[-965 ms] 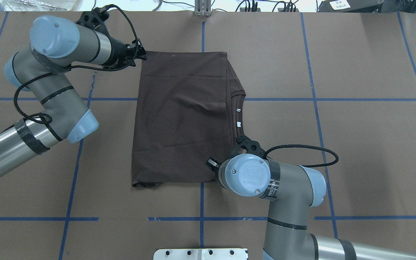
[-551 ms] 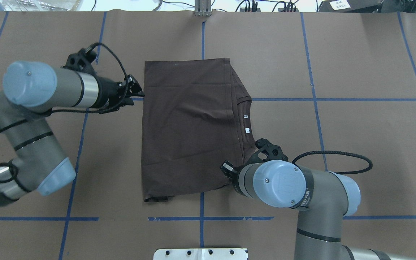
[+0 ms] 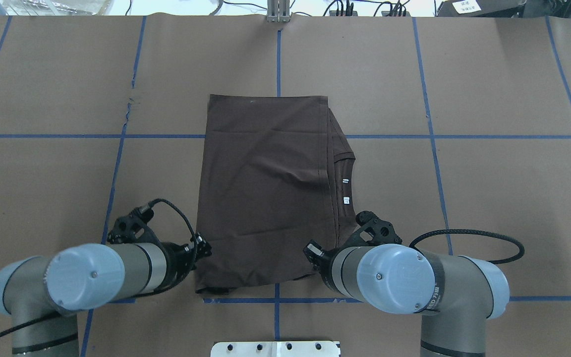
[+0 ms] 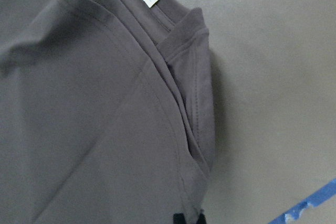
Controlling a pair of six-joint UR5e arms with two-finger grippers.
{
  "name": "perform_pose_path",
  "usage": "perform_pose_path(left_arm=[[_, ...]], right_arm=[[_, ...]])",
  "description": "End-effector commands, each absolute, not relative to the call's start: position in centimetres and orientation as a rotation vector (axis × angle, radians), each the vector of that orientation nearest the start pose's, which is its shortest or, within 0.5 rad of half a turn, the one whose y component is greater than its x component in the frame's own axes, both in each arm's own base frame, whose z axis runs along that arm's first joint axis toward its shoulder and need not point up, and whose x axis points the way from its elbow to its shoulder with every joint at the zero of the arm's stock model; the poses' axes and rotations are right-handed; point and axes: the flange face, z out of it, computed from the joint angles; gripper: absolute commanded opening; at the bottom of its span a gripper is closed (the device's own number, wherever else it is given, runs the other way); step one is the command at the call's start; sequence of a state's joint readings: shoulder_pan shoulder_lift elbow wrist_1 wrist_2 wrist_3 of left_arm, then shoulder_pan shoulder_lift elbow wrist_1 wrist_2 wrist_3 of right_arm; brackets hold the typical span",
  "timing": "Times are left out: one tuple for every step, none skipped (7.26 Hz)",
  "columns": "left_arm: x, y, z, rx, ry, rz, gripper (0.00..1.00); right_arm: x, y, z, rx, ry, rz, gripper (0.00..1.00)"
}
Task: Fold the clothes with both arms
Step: 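Move both grippers to the shirt's edge nearest the robot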
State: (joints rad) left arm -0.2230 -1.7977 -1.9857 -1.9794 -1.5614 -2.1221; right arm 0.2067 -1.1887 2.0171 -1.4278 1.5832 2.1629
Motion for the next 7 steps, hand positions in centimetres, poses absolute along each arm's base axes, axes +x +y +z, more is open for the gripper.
perform_pose_path(left_arm=[[51.8, -22.3, 31.2, -0.177, 1.0, -0.727, 0.5], [52.0, -21.9, 31.2, -0.18, 0.997, -0.72, 0.5], [52.1, -21.5, 31.0, -0.182, 0.99, -0.714, 0.5], [52.3, -21.0, 31.2, -0.183, 0.973, -0.707, 0.5], [52.3, -21.0, 31.1, -0.184, 0.976, -0.708, 0.45], [52.3, -21.0, 31.1, -0.184, 0.976, -0.71, 0.31], [52.3, -21.1, 31.4, -0.18, 0.969, -0.711, 0.04]], right_arm=[[-52.3, -24.2, 24.2, -0.205, -0.974, 0.725, 0.0], [-52.3, -24.2, 24.2, -0.205, -0.974, 0.727, 0.0], [-52.3, -24.2, 24.2, -0.205, -0.974, 0.727, 0.0], [-52.3, -24.3, 24.1, -0.205, -0.975, 0.728, 0.0], [-52.3, -24.3, 24.1, -0.205, -0.975, 0.728, 0.0], [-52.3, -24.3, 24.1, -0.205, -0.975, 0.728, 0.0], [-52.0, -24.2, 24.5, -0.206, -0.971, 0.728, 0.0]])
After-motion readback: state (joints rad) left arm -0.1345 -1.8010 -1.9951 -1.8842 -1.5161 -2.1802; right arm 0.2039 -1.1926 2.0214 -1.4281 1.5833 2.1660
